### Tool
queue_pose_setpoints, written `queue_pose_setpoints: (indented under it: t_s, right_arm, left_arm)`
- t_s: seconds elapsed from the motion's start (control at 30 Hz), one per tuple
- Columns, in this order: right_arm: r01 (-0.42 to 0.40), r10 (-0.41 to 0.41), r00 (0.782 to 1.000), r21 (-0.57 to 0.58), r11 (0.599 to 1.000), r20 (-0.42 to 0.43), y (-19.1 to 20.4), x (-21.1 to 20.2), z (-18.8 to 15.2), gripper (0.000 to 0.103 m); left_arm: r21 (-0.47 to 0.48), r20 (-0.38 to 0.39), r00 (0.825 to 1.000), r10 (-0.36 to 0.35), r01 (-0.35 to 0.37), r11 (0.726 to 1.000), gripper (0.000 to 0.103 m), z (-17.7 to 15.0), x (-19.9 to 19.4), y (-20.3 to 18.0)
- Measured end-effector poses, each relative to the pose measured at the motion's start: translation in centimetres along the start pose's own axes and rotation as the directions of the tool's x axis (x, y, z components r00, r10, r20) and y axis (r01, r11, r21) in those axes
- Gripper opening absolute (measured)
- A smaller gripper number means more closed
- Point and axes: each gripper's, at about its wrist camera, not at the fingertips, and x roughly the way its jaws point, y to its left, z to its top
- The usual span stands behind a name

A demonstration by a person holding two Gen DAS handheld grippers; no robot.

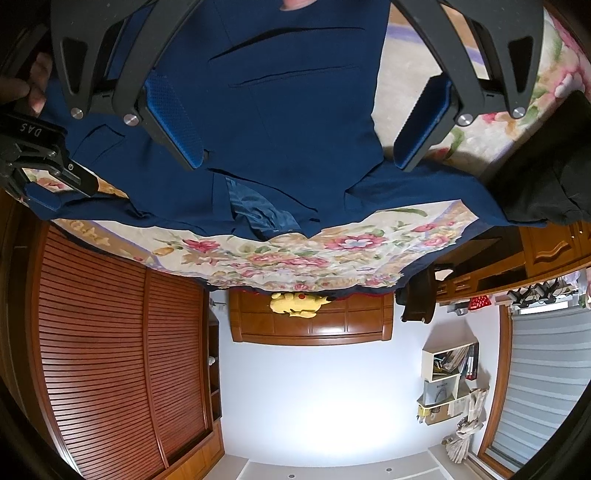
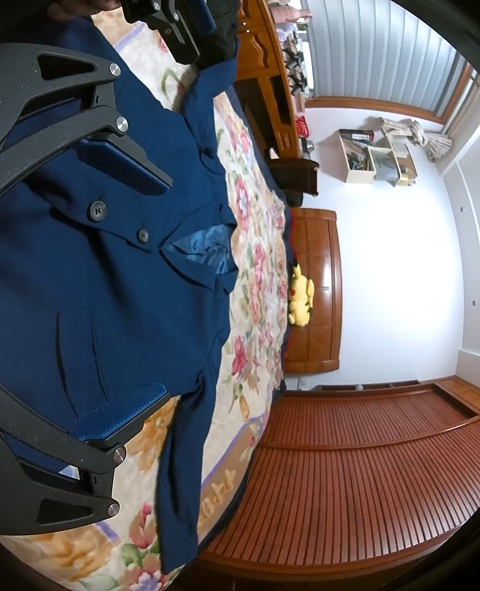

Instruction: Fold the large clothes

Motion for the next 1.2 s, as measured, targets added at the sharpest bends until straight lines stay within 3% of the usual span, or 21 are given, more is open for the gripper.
queue_pose_setpoints:
  t_s: [1.2]
  right_arm:
    - [-0.001,0.001,1.000,0.000,1.000,0.004,0.08,-0.07,-0.09,0.103]
  left_arm:
    - [-0.002,0.008,1.000,0.000,0.000,1.000,0.103,0.16,-0.16,0.24]
